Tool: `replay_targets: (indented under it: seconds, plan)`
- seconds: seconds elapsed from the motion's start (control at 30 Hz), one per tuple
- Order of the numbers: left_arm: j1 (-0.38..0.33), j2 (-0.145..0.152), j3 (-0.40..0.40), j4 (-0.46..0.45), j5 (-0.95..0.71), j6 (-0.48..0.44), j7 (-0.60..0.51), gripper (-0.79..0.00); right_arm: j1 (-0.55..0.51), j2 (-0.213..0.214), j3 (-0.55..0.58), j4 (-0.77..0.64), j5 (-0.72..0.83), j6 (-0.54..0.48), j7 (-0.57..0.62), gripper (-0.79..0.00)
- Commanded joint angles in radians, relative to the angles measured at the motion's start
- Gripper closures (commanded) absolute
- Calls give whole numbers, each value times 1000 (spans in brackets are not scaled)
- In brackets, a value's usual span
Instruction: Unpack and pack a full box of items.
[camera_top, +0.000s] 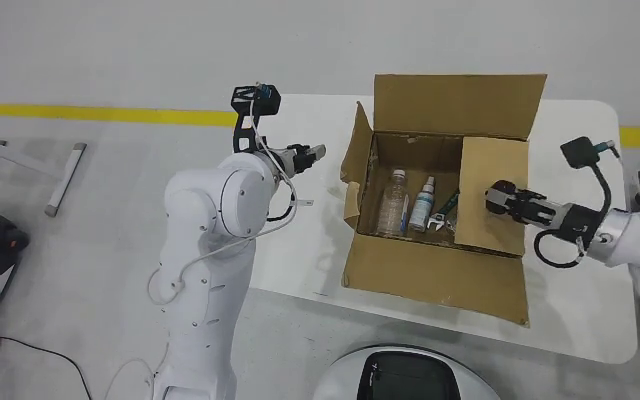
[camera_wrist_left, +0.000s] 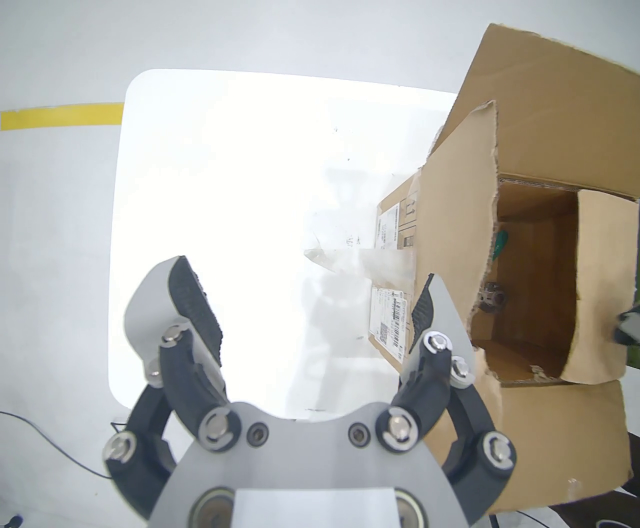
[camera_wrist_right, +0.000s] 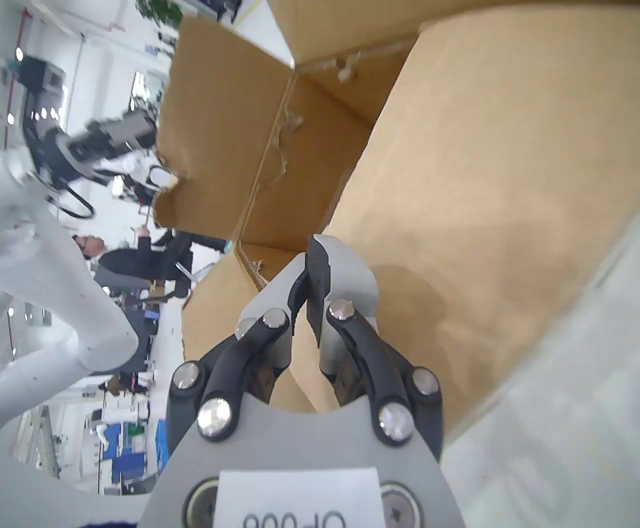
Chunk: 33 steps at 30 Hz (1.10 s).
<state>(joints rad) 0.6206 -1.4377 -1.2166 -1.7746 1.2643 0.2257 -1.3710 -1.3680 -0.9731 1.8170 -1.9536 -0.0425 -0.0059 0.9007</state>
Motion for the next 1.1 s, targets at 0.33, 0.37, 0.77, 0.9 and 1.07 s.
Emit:
replay_targets:
  seconds: [0.33,0.37,0.77,0.9,1.07]
  plan:
    - [13,-16,93,137,-60,-67,141,0,71,-9,108,232,288,181,-202,0]
    - [9,-18,102,142,-74,-74,151,0,90,-8,101,249,273,200,-219,0]
    - [-58,-44,225,215,-174,-202,159,0,389,1,-71,496,232,318,-226,0]
    - [-65,-49,259,243,-177,-230,154,0,487,4,-115,579,220,311,-184,0]
    - [-79,-59,289,282,-223,-253,148,0,605,11,-178,672,167,257,-92,0]
